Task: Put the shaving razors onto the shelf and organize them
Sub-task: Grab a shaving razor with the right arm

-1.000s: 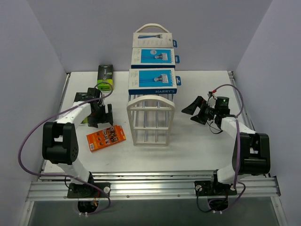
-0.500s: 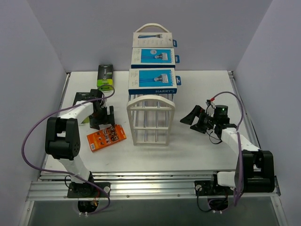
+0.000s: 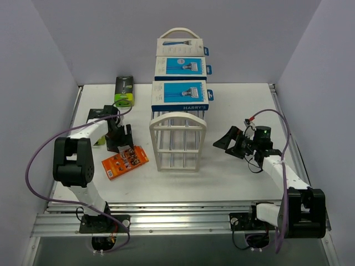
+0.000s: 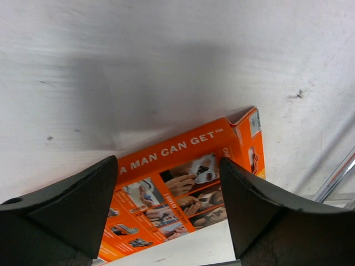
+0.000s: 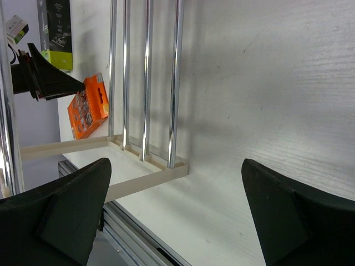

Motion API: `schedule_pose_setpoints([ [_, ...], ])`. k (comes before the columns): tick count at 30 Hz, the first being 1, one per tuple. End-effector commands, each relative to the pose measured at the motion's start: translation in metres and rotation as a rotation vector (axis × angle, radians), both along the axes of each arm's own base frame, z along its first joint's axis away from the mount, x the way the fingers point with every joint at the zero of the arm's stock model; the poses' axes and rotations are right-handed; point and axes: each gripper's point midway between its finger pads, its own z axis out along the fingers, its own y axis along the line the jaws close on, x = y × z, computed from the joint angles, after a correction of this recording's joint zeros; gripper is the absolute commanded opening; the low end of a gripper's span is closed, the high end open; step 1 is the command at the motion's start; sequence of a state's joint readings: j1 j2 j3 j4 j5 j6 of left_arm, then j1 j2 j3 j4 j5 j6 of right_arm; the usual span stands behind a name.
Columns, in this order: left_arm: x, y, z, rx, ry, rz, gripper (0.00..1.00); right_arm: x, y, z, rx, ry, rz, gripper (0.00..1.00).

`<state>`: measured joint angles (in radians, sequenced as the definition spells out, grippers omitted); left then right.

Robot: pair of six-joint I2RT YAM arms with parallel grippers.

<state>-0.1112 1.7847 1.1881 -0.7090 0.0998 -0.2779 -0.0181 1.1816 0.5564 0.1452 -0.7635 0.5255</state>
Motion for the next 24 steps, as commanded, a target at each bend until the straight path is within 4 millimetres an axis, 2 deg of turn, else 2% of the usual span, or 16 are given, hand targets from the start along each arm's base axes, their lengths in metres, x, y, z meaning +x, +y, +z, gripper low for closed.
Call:
schedule_pose_setpoints([
  [1,0.0131,0.0130,-0.0027,-0.080,-0.022,0.086,0.81,-0.0014,0.0027,-0.0009,0.010,-0.008,0.015,1.00],
  [4,0.0162,0.0181,-0.0027,-0.099,-0.030,0.105,0.66,-0.0008,0.0029,-0.0015,0.011,-0.009,0.016,1.00],
  [8,0.0176,0.0134,-0.0038,-0.126,-0.033,0.096,0.43,-0.0004,0.0027,-0.0018,0.010,-0.009,0.014,1.00],
  [10,0.0173,0.0104,-0.0045,-0.143,-0.027,0.090,0.40,-0.0006,0.0027,-0.0034,0.010,-0.005,0.015,1.00],
  [13,0.0161,0.0092,-0.0070,-0.149,-0.016,0.081,0.40,-0.0007,0.0020,-0.0032,0.008,-0.006,0.013,1.00],
  [19,0.0173,0.0098,-0.0061,-0.145,-0.020,0.077,0.19,-0.0016,0.0023,-0.0042,0.008,-0.001,0.013,1.00],
  [21,0.0173,0.0101,-0.0063,-0.144,-0.019,0.078,0.08,-0.0016,0.0024,-0.0051,0.009,0.002,0.012,1.00],
  [24,0.0173,0.0088,-0.0054,-0.151,-0.020,0.076,0.02,-0.0019,0.0026,-0.0053,0.011,0.003,0.012,1.00],
])
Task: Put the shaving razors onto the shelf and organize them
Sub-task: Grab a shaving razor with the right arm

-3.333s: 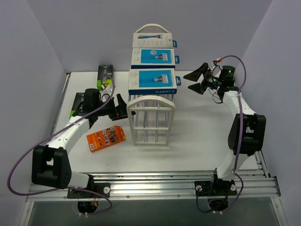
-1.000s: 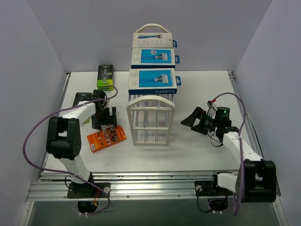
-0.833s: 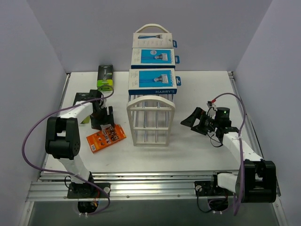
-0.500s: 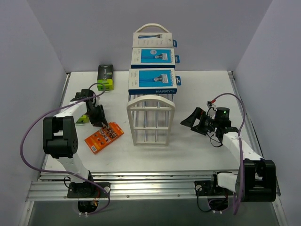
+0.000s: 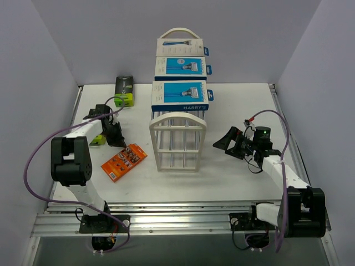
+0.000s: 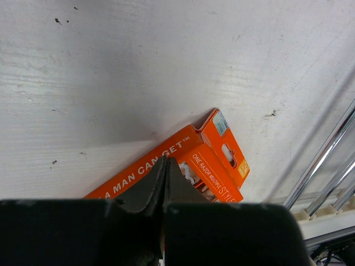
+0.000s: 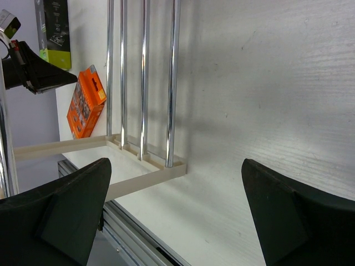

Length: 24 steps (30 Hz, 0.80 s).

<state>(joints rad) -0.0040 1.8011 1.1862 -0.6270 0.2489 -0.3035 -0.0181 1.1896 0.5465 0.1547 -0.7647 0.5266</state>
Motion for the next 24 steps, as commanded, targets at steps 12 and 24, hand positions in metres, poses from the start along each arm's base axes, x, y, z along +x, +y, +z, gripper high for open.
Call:
schedule_pose_setpoints([
  [12,-0.004,0.005,-0.014,0.034,0.047,-0.015,0.02,0.000,0.003,-0.004,0.006,-0.002,0.014,1.00],
  [24,0.000,0.041,-0.016,0.112,0.056,0.088,0.02,0.001,0.004,-0.006,0.009,0.000,0.017,1.00],
])
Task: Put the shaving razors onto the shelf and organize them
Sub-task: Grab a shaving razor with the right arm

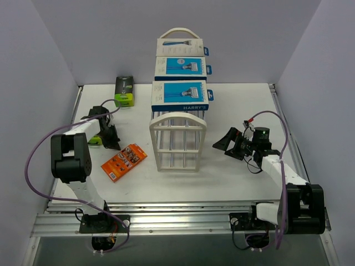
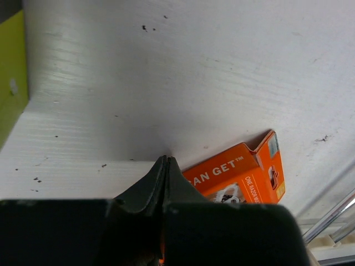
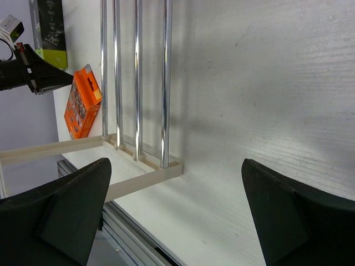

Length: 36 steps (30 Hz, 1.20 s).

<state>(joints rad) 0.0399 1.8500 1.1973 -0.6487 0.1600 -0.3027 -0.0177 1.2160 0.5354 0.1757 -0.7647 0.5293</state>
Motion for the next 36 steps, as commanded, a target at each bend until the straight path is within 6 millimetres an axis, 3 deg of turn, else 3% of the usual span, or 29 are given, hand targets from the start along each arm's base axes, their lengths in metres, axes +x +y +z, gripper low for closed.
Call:
schedule_pose_setpoints([
  [1,0.003,0.010,0.002,0.027,-0.007,0.018,0.02,0.001,0.004,0.002,0.007,-0.018,0.018,1.00],
  [5,0.004,0.007,0.009,0.012,-0.031,0.013,0.02,0.000,0.004,0.002,0.007,-0.020,0.018,1.00],
  [7,0.004,0.007,0.017,0.013,-0.050,0.012,0.18,0.000,0.003,0.003,0.007,-0.019,0.018,1.00],
  [8,0.003,0.007,0.024,0.016,-0.069,0.014,0.43,-0.001,0.004,0.003,0.007,-0.023,0.022,1.00],
  [9,0.001,0.008,0.023,0.016,-0.065,0.016,0.43,0.000,0.004,0.003,0.006,-0.023,0.021,1.00],
  [10,0.002,0.008,0.033,0.022,-0.099,0.017,0.56,-0.001,0.004,0.003,0.006,-0.023,0.023,1.00],
  [13,-0.002,0.006,0.049,0.018,-0.152,0.003,0.73,-0.002,0.005,0.004,0.005,-0.027,0.026,1.00],
  [20,-0.008,-0.008,0.068,0.017,-0.197,-0.015,0.77,-0.003,0.004,0.004,0.001,-0.027,0.026,1.00],
  [21,-0.010,-0.020,0.071,0.008,-0.204,-0.044,0.77,-0.003,0.004,0.004,0.000,-0.027,0.025,1.00],
  [23,-0.012,-0.026,0.073,-0.015,-0.197,-0.035,0.77,-0.003,0.004,0.004,-0.002,-0.026,0.024,1.00],
  [31,-0.038,-0.046,0.076,-0.107,-0.138,0.112,0.80,-0.005,0.011,0.004,-0.002,-0.026,0.049,1.00],
  [36,-0.064,-0.062,0.071,-0.135,-0.109,0.236,0.82,-0.005,0.011,0.003,-0.001,-0.025,0.052,1.00],
])
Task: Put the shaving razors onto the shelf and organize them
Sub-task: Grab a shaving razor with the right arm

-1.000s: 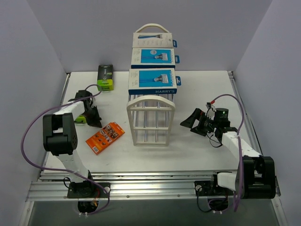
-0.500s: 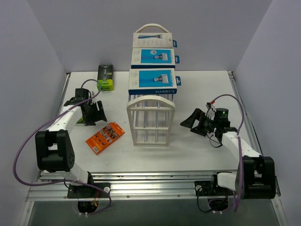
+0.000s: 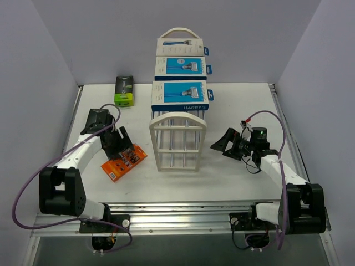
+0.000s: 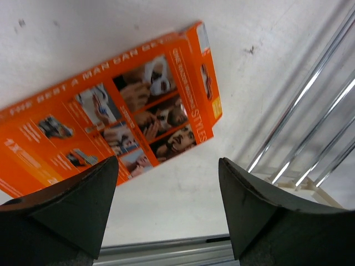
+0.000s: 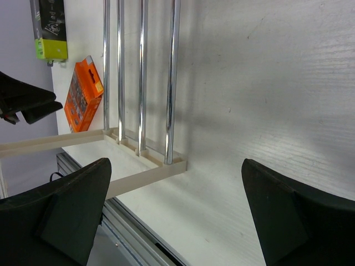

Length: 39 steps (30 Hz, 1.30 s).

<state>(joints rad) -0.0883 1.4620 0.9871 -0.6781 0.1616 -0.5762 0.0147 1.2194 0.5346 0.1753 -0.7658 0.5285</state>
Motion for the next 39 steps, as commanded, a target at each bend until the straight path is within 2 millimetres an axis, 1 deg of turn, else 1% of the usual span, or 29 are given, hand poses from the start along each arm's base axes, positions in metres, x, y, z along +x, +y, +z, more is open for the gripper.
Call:
schedule_pose_setpoints([
  [1,-0.013,-0.011,0.009,-0.038,-0.006,0.126,0.82,0.000,0.002,0.004,-0.001,-0.027,0.017,1.00],
  [2,-0.017,-0.012,0.008,-0.038,0.003,0.159,0.82,-0.001,0.002,0.003,-0.001,-0.024,0.018,1.00],
  [3,-0.023,-0.016,0.009,-0.031,-0.003,0.158,0.83,-0.001,0.003,0.003,0.000,-0.024,0.019,1.00],
  [4,-0.026,-0.013,0.008,0.000,-0.008,0.175,0.85,0.000,0.003,0.002,0.000,-0.022,0.020,1.00],
  [7,-0.040,-0.012,0.008,0.014,0.001,0.211,0.86,0.000,0.004,0.002,0.002,-0.023,0.024,1.00],
  [9,-0.050,-0.005,0.004,0.039,0.009,0.257,0.86,-0.001,0.005,0.002,0.001,-0.024,0.025,1.00],
  [12,-0.055,-0.005,0.005,0.020,-0.012,0.287,0.87,-0.001,0.006,0.002,-0.001,-0.024,0.028,1.00],
  [16,-0.067,-0.002,-0.009,0.028,0.012,0.320,0.88,-0.004,0.010,0.003,0.000,-0.029,0.043,1.00],
  [19,-0.068,-0.005,-0.019,0.019,0.023,0.329,0.88,-0.004,0.010,0.003,-0.001,-0.028,0.044,1.00],
  [23,-0.072,-0.005,-0.036,0.032,0.064,0.346,0.90,-0.006,0.013,0.002,-0.002,-0.026,0.055,1.00],
  [27,-0.068,0.001,-0.042,0.054,0.041,0.379,0.91,-0.006,0.015,0.002,-0.004,-0.029,0.063,1.00],
  [33,-0.058,0.007,-0.048,0.085,0.010,0.412,0.91,-0.007,0.016,-0.003,-0.007,-0.008,0.071,1.00],
  [36,-0.049,0.009,-0.048,0.089,-0.022,0.423,0.91,-0.007,0.017,-0.005,-0.010,-0.003,0.073,1.00],
  [39,-0.033,0.008,-0.045,0.085,-0.078,0.423,0.91,-0.007,0.017,-0.007,-0.013,0.006,0.074,1.00],
])
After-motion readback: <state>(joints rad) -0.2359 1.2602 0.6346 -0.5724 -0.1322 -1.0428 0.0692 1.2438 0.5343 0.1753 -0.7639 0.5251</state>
